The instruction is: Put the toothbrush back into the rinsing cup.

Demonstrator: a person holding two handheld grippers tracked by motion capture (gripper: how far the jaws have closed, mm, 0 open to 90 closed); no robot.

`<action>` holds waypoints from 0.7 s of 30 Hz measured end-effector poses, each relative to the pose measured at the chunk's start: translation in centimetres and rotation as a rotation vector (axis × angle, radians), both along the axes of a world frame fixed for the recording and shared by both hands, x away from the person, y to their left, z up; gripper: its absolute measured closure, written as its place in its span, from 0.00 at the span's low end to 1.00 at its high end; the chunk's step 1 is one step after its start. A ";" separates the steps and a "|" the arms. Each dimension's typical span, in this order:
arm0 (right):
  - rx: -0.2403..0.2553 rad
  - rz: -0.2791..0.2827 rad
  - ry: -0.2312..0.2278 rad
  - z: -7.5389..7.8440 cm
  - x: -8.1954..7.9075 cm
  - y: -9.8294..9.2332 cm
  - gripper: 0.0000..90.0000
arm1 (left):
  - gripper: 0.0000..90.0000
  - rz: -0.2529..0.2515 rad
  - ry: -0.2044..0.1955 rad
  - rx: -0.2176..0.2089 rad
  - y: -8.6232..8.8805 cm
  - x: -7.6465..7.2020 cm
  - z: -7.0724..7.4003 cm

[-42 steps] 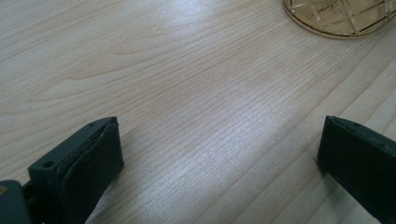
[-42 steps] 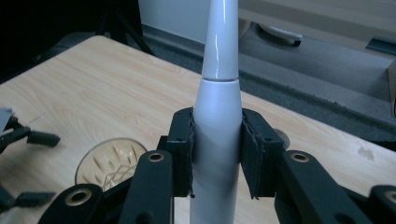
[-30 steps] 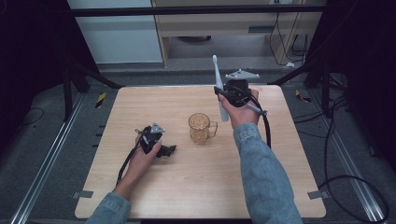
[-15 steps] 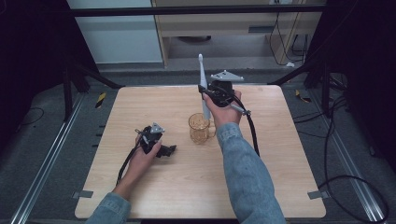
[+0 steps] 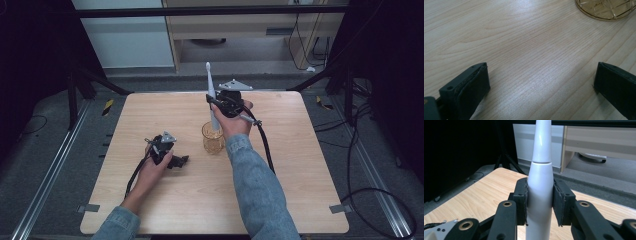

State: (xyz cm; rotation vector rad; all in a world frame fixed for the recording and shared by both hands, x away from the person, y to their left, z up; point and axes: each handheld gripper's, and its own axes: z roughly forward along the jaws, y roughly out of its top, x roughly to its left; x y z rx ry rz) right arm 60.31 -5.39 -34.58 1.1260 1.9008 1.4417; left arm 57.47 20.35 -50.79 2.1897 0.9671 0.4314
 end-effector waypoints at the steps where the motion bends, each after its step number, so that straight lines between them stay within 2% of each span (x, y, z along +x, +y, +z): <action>1: 0.006 0.010 -0.005 -0.3 -0.1 0.0 0.74 | 0.00 0.000 0.000 0.000 0.0 0.0 0.0; 17: -0.008 0.020 0.020 -3.2 0.0 0.1 0.74 | 0.00 0.000 -0.001 -0.001 0.0 0.0 0.0; 21: -0.005 0.032 0.024 -3.5 0.0 0.3 0.74 | 0.00 0.000 -0.001 -0.001 0.0 0.0 0.0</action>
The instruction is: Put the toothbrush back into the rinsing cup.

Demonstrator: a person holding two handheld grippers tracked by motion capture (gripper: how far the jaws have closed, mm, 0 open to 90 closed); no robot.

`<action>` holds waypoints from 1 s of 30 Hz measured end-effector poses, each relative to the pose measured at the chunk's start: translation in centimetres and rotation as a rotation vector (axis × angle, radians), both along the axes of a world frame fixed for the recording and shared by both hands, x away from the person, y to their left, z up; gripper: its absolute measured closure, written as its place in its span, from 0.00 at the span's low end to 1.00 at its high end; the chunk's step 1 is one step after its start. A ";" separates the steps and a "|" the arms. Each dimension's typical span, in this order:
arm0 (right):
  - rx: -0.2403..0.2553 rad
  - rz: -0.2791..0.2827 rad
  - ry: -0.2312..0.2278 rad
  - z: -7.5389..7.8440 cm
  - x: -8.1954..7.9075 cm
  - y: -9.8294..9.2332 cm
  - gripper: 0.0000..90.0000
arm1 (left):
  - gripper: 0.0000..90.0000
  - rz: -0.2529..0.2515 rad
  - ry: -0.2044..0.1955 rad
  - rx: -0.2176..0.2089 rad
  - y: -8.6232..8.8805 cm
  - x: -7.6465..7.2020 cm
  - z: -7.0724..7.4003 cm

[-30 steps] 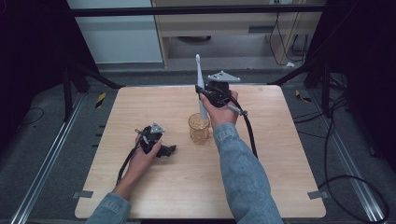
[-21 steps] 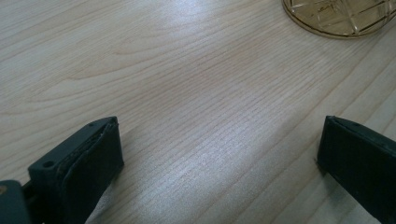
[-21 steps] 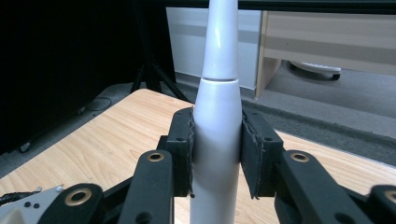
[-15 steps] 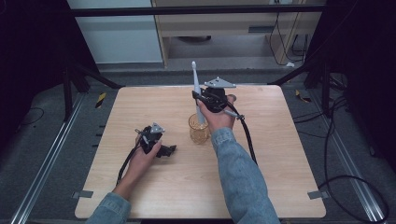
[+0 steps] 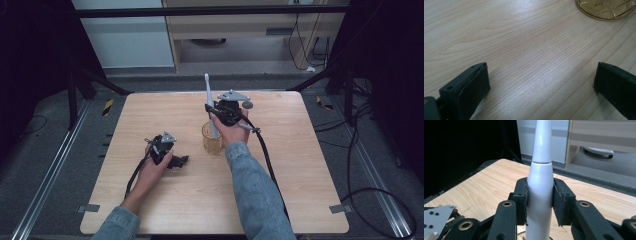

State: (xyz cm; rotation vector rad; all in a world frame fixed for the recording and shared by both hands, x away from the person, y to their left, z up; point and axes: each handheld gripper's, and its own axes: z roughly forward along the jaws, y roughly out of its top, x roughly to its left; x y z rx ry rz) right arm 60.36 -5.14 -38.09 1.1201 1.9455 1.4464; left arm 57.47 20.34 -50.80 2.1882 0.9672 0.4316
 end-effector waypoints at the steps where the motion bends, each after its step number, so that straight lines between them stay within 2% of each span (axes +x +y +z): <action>1: -0.003 0.001 0.000 -0.1 0.0 0.1 0.74 | 0.00 0.000 0.000 0.000 0.0 0.0 0.0; 10: -0.032 -0.008 0.043 -1.4 0.0 0.0 0.74 | 0.00 0.002 0.002 -0.002 0.0 0.0 0.0; 14: -0.046 -0.007 0.048 -1.8 -0.1 0.0 0.74 | 0.00 0.000 0.003 0.001 0.0 0.0 0.0; 25: -0.074 -0.009 0.067 -2.3 -0.3 0.2 0.74 | 0.00 0.000 0.003 0.002 0.0 0.0 0.0; 30: -0.093 -0.012 0.096 -2.5 -0.2 0.1 0.74 | 0.00 -0.001 0.003 0.002 0.0 0.0 0.0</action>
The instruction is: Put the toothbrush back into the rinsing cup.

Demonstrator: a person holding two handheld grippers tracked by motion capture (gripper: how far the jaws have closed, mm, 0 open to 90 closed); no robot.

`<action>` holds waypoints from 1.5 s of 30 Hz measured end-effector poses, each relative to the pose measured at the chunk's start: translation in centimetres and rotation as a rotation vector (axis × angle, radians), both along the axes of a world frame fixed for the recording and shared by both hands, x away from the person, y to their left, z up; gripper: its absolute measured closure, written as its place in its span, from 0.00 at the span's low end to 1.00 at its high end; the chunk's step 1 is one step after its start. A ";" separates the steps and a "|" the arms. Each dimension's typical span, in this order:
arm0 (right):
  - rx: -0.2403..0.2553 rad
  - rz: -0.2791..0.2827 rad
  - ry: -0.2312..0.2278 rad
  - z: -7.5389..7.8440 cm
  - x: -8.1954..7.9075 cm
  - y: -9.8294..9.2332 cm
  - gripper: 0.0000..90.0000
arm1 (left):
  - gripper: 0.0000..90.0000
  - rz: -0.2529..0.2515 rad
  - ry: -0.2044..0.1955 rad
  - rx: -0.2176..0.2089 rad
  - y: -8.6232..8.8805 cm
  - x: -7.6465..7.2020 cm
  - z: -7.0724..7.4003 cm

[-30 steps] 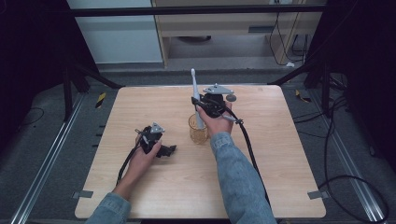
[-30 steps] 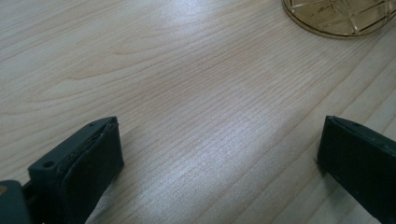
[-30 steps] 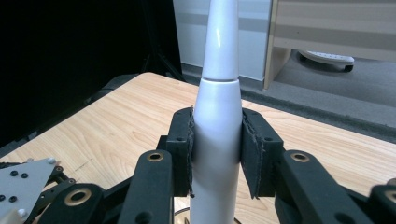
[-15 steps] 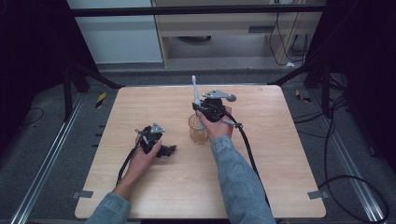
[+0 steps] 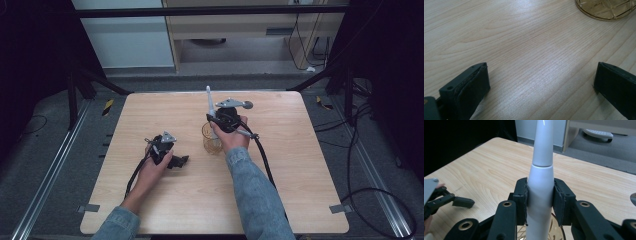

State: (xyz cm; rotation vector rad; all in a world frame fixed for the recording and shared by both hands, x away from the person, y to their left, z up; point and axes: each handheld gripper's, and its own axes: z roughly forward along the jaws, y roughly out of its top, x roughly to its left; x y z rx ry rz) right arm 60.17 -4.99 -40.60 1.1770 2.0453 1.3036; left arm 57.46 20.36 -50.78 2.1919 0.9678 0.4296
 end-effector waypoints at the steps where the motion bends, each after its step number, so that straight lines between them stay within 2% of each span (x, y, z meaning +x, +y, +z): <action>1: 0.000 -0.002 0.000 0.0 0.0 0.0 0.74 | 0.00 0.000 0.000 0.000 0.0 0.0 0.0; 25: -0.027 -0.013 0.032 -0.6 0.5 0.3 0.74 | 0.00 0.000 0.000 0.000 0.0 0.0 0.0; 28: -0.064 -0.009 0.024 -0.7 0.5 0.5 0.74 | 0.00 0.000 0.000 -0.001 0.0 0.0 0.0; 32: -0.082 -0.006 0.024 -0.8 0.4 0.7 0.74 | 0.00 0.000 0.000 -0.001 0.0 0.0 0.0; 45: -0.091 0.000 0.026 -0.7 0.4 1.0 0.74 | 0.00 0.000 0.000 -0.001 0.0 0.0 0.0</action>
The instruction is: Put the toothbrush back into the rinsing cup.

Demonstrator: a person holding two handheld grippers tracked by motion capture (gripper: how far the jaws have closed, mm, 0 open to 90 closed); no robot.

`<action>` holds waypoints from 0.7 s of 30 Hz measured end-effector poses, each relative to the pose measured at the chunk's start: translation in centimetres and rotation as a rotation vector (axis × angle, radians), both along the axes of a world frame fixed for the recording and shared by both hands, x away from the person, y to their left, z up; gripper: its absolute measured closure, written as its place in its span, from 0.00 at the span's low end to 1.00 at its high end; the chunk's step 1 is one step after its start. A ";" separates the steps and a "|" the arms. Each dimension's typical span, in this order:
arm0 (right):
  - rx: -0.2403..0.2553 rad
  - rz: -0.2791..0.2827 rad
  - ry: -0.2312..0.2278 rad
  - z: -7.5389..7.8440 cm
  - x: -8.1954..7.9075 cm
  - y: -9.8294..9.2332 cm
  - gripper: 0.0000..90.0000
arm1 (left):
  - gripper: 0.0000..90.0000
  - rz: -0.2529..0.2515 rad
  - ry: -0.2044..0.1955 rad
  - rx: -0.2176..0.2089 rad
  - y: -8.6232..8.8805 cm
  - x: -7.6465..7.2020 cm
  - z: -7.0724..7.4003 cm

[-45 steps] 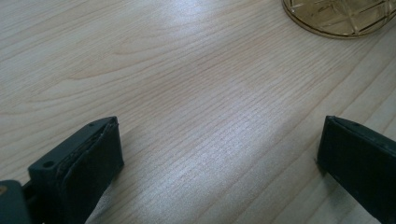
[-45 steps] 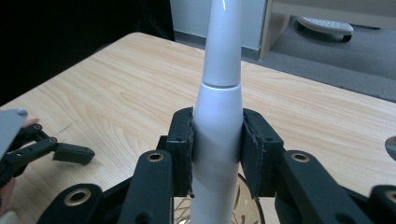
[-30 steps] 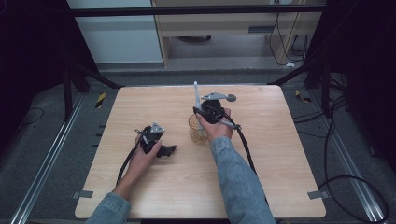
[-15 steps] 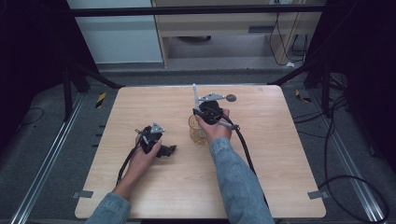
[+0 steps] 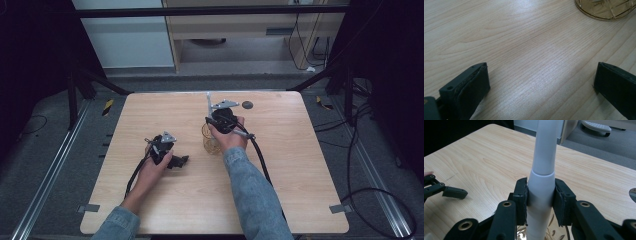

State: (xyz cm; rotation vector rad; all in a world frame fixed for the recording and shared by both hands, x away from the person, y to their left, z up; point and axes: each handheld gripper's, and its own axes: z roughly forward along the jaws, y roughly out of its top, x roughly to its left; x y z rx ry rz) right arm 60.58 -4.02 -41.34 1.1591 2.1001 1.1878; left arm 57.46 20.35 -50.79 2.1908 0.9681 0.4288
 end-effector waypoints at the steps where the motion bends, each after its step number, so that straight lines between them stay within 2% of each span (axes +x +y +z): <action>1: 0.001 0.000 0.003 0.0 0.0 0.0 0.74 | 0.00 0.000 0.000 0.000 0.0 0.0 0.0; 13: -0.002 0.017 0.004 0.1 0.1 0.6 0.73 | 0.00 0.001 0.000 -0.002 0.0 0.0 0.0; 21: -0.004 0.017 -0.001 0.2 0.1 0.7 0.69 | 0.00 0.002 -0.001 -0.004 0.0 0.0 0.0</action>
